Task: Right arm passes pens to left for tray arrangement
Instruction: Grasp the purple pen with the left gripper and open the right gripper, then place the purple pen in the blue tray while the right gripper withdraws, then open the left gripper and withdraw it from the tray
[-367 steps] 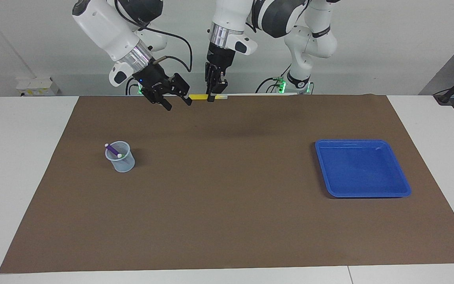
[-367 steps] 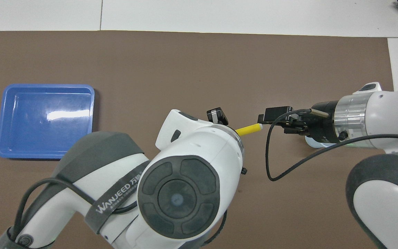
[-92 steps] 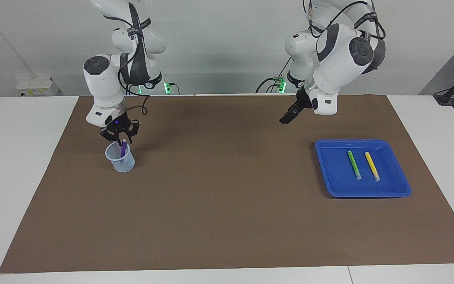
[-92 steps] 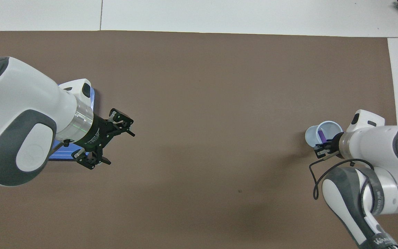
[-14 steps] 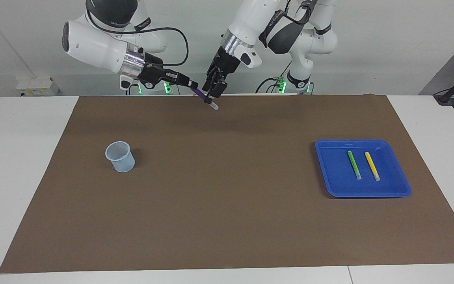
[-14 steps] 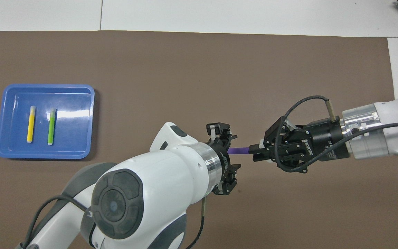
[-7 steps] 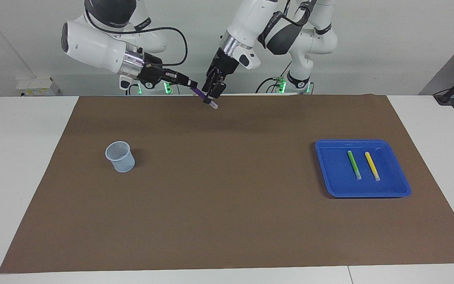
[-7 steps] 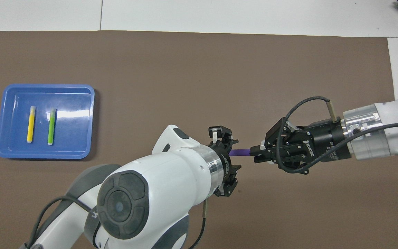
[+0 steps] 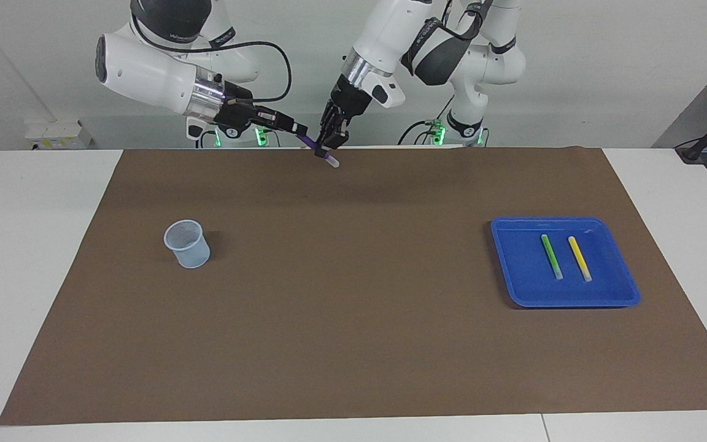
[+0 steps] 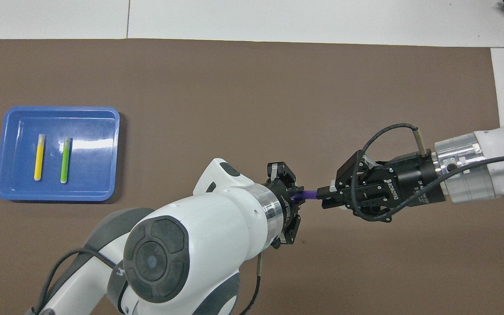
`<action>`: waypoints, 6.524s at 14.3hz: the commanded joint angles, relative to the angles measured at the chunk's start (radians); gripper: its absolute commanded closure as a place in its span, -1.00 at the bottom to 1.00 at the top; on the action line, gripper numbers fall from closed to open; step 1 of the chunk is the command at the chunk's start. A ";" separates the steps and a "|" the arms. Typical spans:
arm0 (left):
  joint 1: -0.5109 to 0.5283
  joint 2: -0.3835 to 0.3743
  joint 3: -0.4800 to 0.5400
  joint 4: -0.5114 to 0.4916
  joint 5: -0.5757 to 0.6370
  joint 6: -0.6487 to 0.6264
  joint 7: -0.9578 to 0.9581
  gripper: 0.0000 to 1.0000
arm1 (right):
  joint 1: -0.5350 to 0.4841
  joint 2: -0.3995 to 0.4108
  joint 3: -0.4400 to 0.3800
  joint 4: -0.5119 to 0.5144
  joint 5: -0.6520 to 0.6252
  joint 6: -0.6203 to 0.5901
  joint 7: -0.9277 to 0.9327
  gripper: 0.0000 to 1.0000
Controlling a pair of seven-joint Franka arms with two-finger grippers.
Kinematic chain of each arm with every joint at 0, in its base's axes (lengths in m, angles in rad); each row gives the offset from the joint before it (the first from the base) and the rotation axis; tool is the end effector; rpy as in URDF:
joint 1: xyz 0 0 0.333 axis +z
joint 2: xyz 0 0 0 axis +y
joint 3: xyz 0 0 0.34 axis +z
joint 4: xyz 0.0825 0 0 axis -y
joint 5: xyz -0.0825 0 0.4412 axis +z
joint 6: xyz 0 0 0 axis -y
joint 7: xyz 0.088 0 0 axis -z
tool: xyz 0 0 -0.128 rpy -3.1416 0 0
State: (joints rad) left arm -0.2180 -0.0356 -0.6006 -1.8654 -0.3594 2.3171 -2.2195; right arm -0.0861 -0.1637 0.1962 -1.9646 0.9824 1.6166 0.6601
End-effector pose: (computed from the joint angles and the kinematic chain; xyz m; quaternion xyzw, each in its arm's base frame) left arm 0.4373 -0.4916 0.5683 0.6774 0.6814 -0.1343 0.2425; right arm 0.5357 0.1690 0.5682 -0.8334 0.3058 0.2452 0.3896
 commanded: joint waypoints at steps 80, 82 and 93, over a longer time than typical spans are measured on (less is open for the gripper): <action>0.776 0.188 0.027 -0.132 0.525 -0.231 2.243 -1.00 | 0.077 0.107 -0.209 0.279 -0.926 0.086 -0.639 -1.00; 0.776 0.131 0.028 -0.127 0.505 -0.277 2.238 -1.00 | 0.077 0.108 -0.207 0.282 -0.927 0.083 -0.639 -1.00; 0.501 0.002 0.405 0.179 0.398 -0.706 2.218 -1.00 | 0.072 0.156 -0.205 0.392 -0.938 -0.003 -0.639 -1.00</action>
State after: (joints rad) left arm 0.3992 -0.0518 -0.3241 -1.7927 0.0810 1.7163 0.0020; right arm -0.0143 -0.0245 -0.0109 -1.6010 0.0689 1.6384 0.0106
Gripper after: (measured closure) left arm 0.000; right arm 0.000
